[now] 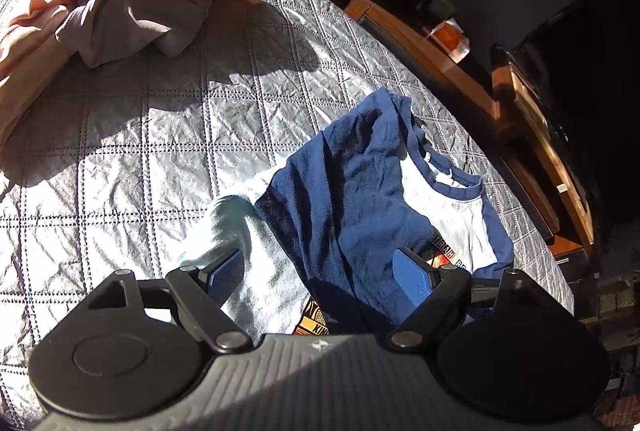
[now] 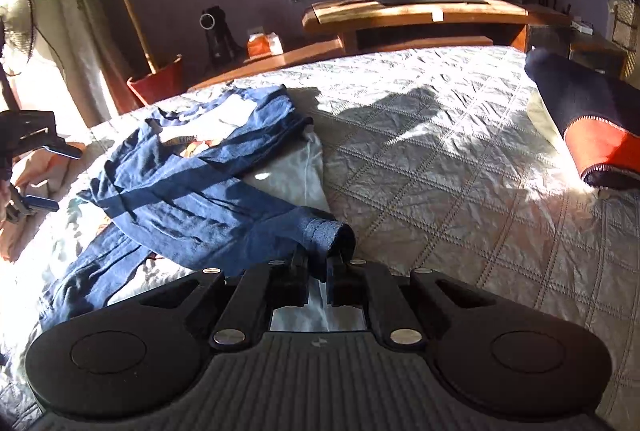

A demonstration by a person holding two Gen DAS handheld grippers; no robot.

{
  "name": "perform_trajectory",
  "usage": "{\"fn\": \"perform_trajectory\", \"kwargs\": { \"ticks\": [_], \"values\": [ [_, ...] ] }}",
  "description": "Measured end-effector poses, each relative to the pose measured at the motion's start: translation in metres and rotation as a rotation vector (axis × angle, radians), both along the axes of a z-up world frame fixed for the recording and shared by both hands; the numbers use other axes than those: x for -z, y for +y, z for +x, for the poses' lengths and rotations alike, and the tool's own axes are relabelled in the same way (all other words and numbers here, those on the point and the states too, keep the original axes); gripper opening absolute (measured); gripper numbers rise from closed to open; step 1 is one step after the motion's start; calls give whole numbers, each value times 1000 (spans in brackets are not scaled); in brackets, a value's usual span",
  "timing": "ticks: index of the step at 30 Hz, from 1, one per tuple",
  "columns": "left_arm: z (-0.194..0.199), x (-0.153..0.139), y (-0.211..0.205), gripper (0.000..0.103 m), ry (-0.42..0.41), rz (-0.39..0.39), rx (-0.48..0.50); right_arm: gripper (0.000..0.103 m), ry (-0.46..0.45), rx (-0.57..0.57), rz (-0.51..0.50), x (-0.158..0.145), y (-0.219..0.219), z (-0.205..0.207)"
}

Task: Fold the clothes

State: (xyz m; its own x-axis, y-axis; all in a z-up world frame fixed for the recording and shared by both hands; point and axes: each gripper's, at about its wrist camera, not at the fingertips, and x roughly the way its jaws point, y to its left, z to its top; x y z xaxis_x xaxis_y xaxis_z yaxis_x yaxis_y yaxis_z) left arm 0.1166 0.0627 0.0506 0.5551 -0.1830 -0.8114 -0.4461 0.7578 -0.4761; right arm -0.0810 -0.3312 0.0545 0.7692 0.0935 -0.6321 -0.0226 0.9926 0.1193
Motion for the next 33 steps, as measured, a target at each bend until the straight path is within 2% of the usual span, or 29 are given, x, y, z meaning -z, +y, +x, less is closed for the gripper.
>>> {"fn": "perform_trajectory", "kwargs": {
  "ticks": [1,2,3,5,6,7,10,12,14,17,20,22,24,26,28,29,32,33],
  "values": [
    [0,0,-1,78,2,0,3,11,32,-25,-40,2,3,0],
    [0,1,-2,78,4,0,6,19,64,-51,-79,5,5,-1],
    [0,1,-3,79,7,0,9,36,96,-76,-119,7,8,-1],
    [0,1,-3,79,9,-1,11,55,161,-126,-199,11,13,-2],
    [0,1,-2,79,10,-2,11,53,193,-152,-238,14,16,-2],
    [1,1,-2,79,10,-4,11,53,180,-151,-244,9,13,-6],
    [6,4,2,81,17,-12,24,56,95,-87,-155,-16,1,-7],
    [13,7,3,81,30,2,45,62,24,-74,-80,-30,1,3],
    [21,4,-1,81,31,104,79,62,-20,-104,-8,-39,12,20],
    [33,1,-6,82,31,256,130,50,-61,-200,86,-42,49,46],
    [42,-5,-14,82,8,476,184,49,-57,-364,131,-21,109,70],
    [46,-5,-16,84,-8,586,221,46,-27,-433,166,-4,136,79],
    [50,-2,-19,85,-17,718,279,44,-7,-469,212,12,151,80],
    [52,4,-27,85,-24,887,364,44,38,-445,224,29,158,83],
    [51,8,-34,85,-37,1007,434,44,66,-430,231,36,160,87],
    [49,9,-35,85,-47,1026,457,44,63,-430,233,37,161,88],
    [43,6,-37,84,-97,1012,518,44,47,-440,232,38,163,89],
    [40,5,-38,79,-120,1005,537,44,49,-448,226,39,165,88]
  ]
}}
